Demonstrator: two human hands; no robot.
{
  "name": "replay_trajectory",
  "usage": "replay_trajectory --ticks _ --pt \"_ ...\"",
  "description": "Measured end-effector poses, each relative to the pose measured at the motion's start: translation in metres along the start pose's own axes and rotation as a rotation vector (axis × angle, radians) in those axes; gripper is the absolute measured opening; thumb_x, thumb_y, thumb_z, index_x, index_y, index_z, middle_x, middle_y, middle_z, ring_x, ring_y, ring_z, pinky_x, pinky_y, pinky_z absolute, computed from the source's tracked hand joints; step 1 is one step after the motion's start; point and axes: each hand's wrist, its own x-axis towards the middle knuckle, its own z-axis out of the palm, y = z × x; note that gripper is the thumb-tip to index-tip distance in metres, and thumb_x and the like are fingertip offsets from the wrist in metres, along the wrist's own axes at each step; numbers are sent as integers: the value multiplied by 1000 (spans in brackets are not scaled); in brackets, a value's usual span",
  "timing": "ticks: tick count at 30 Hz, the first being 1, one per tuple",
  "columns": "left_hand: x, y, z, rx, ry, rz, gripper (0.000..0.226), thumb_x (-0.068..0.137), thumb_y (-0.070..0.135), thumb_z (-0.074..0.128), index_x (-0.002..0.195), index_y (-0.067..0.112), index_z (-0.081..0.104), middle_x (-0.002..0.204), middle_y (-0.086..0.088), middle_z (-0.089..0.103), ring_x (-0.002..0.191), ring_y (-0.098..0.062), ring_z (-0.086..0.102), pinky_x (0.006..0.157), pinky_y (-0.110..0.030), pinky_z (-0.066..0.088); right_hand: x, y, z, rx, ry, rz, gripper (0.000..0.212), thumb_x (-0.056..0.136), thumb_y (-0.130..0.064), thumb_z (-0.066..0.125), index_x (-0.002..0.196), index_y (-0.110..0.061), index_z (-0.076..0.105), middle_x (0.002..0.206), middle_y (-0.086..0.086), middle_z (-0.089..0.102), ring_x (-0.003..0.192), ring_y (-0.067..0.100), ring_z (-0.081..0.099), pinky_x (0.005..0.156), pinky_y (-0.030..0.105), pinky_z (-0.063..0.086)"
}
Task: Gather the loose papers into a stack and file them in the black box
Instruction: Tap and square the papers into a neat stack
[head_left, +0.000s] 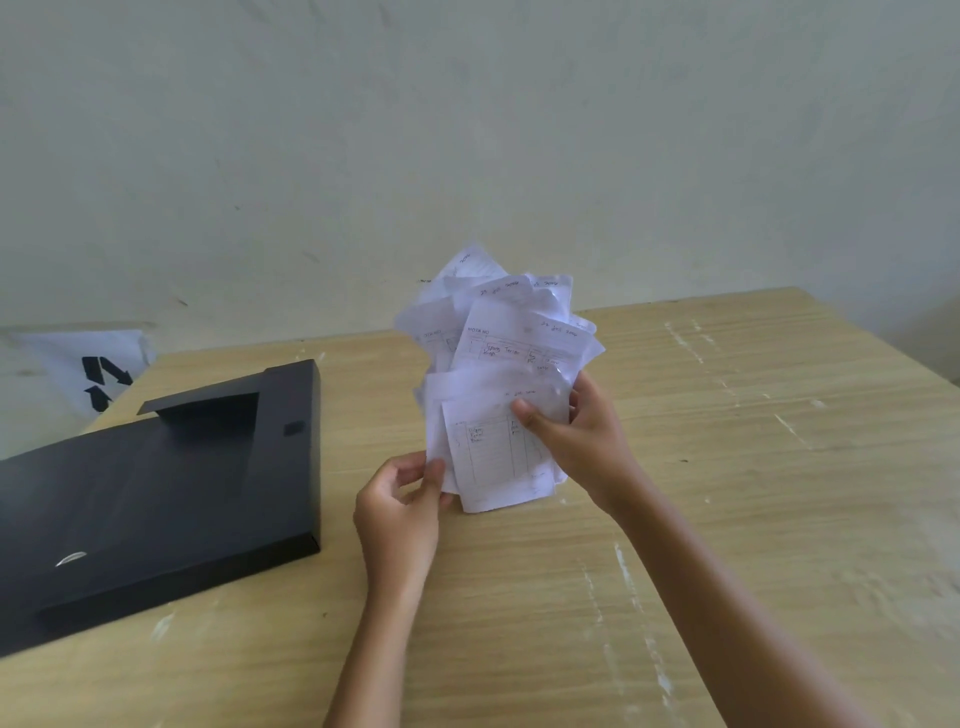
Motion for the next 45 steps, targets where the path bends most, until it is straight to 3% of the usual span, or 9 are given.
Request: replay_trajectory --ticks 2,6,12,16,22,28,32,38,45 --pt "-2 0 9 -146 28 -110 4 92 11 73 90 12 71 92 -3 77 75 -15 77 71 -30 60 -1 4 0 -35 17 -2 25 86 -17 78 107 -21 66 105 1 76 95 13 74 78 34 62" --pt "-4 0 8 126 -113 73 7 88 16 78 89 22 76 85 14 77 84 -2 72 71 -17 50 -2 9 -3 -83 34 -13 25 88 -19 76 111 -16 67 105 2 76 95 15 74 79 38 62" --pt "20 19 4 -74 -335 44 62 96 62 54 148 29 47 145 17 56 133 0 51 111 -26 40 -1 8 -14 -88 -28 18 21 91 -14 72 110 -19 66 108 3 76 98 17 74 82 38 62" --pt "18 44 20 -153 -463 117 55 94 56 55 139 24 50 127 10 69 119 -6 65 91 -22 54 -1 -4 -10 -104 -94 -4 22 89 -15 75 105 -27 66 105 -3 76 98 13 74 80 30 61" --pt "18 51 27 -68 -370 312 45 105 34 51 147 35 35 131 23 61 126 1 57 107 -29 45 -1 -12 2 -117 -10 -74 47 80 -26 83 120 -25 59 115 -6 73 107 7 69 90 37 58" --pt "25 43 20 112 -418 306 26 104 32 53 126 31 39 107 23 63 109 -3 64 85 -22 52 -5 -3 3 -161 62 -53 54 74 -30 88 117 -28 56 107 -12 67 101 1 66 82 29 59" --pt "26 48 16 28 -404 297 34 102 35 58 130 39 41 117 20 66 114 -5 63 93 -34 54 -5 0 -1 -107 66 -74 59 72 -30 90 119 -29 56 117 -6 66 114 10 63 90 37 58" --pt "21 60 17 -53 -354 306 43 98 39 62 137 37 42 110 12 69 104 1 65 80 -11 50 1 -11 3 -80 34 -111 76 63 -36 93 127 -25 53 123 -2 67 116 15 65 93 46 58" --pt "22 59 20 -94 -324 335 35 101 44 53 133 40 40 125 5 64 112 -1 62 81 -12 51 -2 -18 6 -152 45 -166 81 62 -24 96 128 -26 49 115 -13 66 112 8 65 93 43 58"
